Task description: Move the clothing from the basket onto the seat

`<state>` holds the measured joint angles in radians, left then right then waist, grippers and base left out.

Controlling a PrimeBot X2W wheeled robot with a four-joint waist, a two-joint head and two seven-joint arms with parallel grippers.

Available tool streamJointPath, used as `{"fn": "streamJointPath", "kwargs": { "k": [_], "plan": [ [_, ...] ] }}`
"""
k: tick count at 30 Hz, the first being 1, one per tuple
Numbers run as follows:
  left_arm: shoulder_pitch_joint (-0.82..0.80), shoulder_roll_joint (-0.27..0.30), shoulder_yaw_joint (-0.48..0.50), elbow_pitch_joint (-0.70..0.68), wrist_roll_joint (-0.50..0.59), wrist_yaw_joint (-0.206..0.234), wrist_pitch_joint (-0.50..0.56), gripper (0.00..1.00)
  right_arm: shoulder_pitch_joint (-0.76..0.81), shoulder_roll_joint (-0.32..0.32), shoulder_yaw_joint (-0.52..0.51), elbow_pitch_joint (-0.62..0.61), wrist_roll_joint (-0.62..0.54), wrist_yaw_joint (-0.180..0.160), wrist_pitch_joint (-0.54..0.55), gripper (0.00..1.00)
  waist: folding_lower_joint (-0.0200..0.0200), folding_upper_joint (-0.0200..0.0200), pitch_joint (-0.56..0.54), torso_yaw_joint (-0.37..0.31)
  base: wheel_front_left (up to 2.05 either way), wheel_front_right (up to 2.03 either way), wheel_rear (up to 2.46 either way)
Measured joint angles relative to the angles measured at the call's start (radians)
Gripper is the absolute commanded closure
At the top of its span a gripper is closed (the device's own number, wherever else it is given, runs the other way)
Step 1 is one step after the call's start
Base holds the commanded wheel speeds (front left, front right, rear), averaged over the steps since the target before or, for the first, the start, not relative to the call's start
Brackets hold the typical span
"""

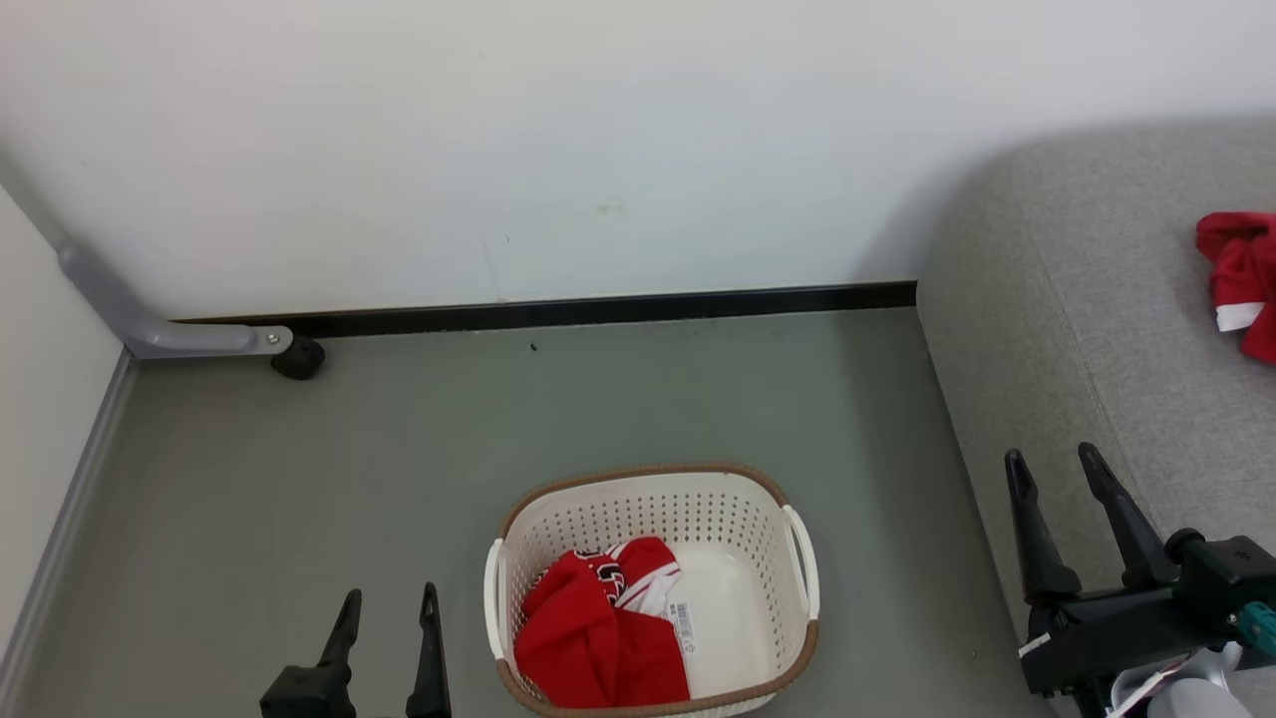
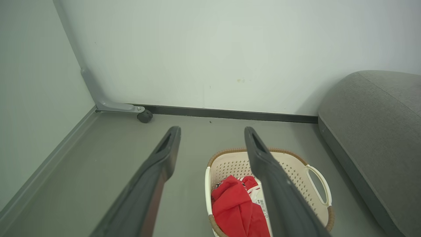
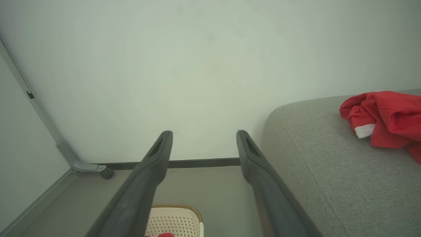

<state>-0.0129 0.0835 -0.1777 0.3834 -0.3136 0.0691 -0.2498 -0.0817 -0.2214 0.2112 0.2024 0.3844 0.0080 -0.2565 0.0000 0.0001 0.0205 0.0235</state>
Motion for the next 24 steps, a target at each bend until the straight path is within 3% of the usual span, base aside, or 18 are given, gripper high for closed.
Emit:
{"fn": "streamJointPath", "kwargs": {
  "k": [24],
  "plan": [
    [-0.198, -0.037, -0.146, 0.074, 0.008, -0.069, 0.000, 0.00, -0.203, -0.006, -0.027, -0.072, -0.026, 0.011, 0.000, 0.00, 0.0002, 0.0000, 0.289, -0.002, 0.00, 0.00, 0.00]
  ]
}}
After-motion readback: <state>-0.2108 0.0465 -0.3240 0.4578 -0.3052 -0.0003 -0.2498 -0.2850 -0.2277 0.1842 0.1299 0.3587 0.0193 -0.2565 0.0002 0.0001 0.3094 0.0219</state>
